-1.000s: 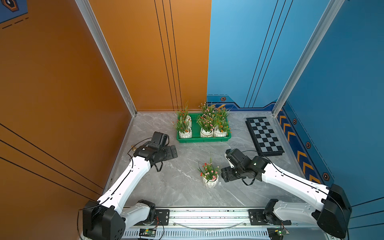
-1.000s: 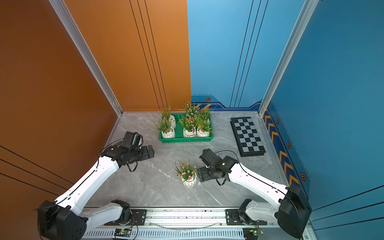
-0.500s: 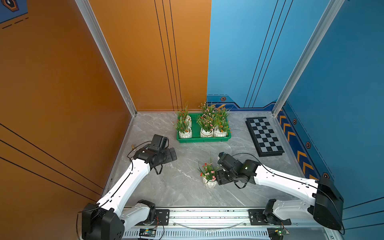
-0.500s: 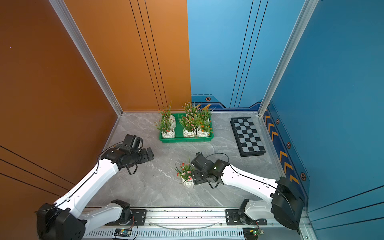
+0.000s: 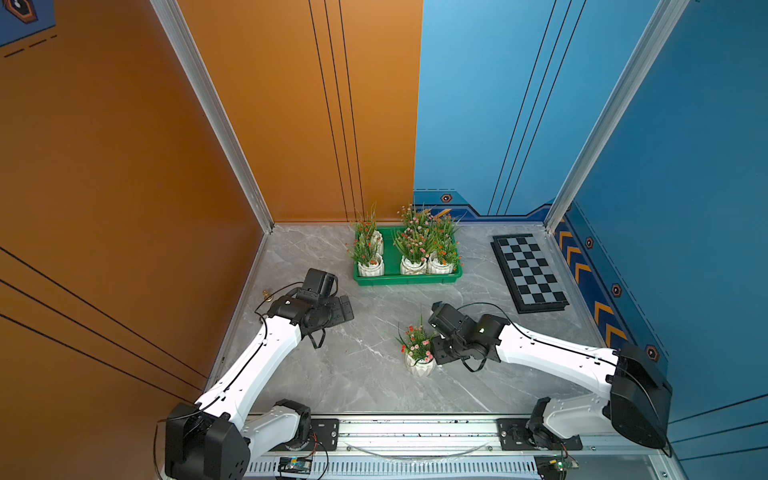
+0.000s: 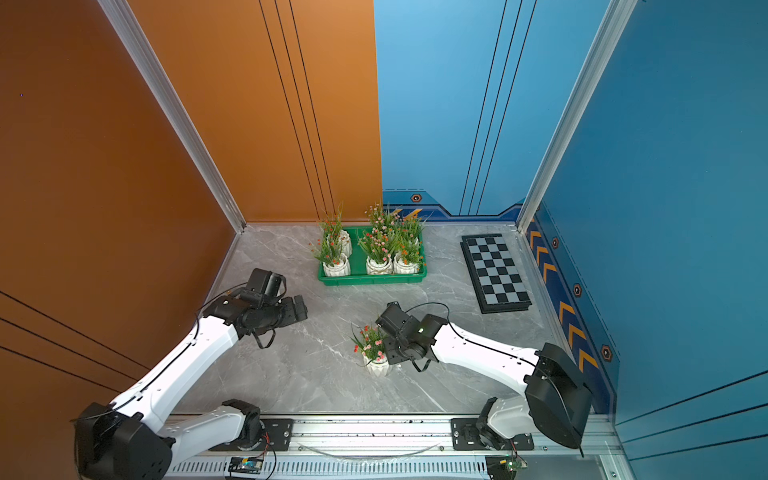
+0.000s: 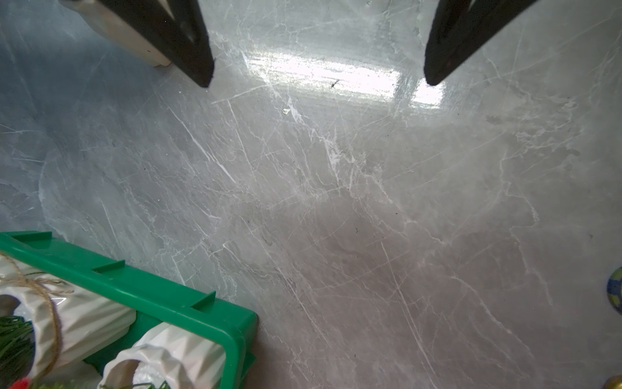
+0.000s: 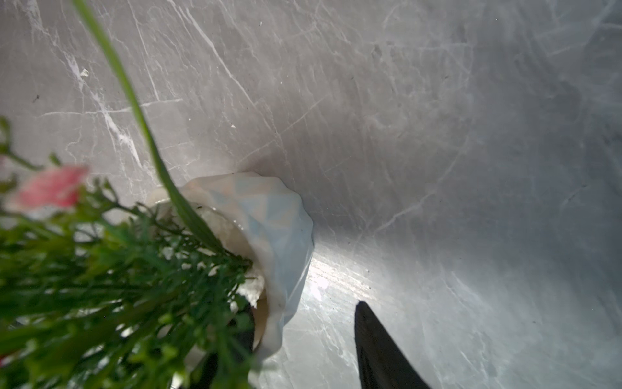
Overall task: Put the potted gypsophila into the storage box
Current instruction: Pick up the baby's breath potted plant from the center of the board.
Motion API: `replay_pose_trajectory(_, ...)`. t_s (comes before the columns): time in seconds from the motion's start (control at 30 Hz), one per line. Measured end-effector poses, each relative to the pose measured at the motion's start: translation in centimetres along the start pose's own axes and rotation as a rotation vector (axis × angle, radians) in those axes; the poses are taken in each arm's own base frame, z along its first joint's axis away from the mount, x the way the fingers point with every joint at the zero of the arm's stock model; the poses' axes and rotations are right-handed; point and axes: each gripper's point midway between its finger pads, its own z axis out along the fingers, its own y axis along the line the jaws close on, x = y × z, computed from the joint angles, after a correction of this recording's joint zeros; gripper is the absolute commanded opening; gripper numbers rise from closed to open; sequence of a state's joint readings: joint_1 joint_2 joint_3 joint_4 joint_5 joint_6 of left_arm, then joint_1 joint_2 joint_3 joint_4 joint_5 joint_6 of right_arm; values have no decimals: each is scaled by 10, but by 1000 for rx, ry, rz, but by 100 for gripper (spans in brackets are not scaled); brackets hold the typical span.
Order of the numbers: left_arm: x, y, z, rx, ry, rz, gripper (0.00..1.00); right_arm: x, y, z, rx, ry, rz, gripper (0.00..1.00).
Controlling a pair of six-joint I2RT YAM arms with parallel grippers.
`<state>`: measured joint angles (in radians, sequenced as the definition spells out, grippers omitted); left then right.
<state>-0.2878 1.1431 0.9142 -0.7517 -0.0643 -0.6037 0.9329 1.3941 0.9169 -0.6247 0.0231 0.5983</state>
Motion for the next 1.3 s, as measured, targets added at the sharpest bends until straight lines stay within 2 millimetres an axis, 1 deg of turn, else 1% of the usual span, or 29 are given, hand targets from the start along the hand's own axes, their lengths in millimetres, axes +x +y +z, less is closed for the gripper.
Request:
replay_pose_trajectory(0.2,2,1,4,-10,14,1,98,-3,3,6,5,16,-14,36)
replay_pose_trajectory(0.37,3,2,9,-20,29,1,98,-3,7,9,-5,26,-22,31)
replay_pose_trajectory(0.47,4,2,10,-24,34,2,98,-5,9,9,-8,28,-26,24)
replay_pose_trajectory(0.73,4,4,14,-35,45,-3,98,-8,11,11,-10,29,-40,11)
replay_pose_trajectory(1.13,4,6,19,-44,55,-6,98,-10,10,10,-11,30,-46,6)
replay_pose_trajectory(1.3,4,5,19,-42,52,-7,98,-14,5,10,-1,34,-36,5)
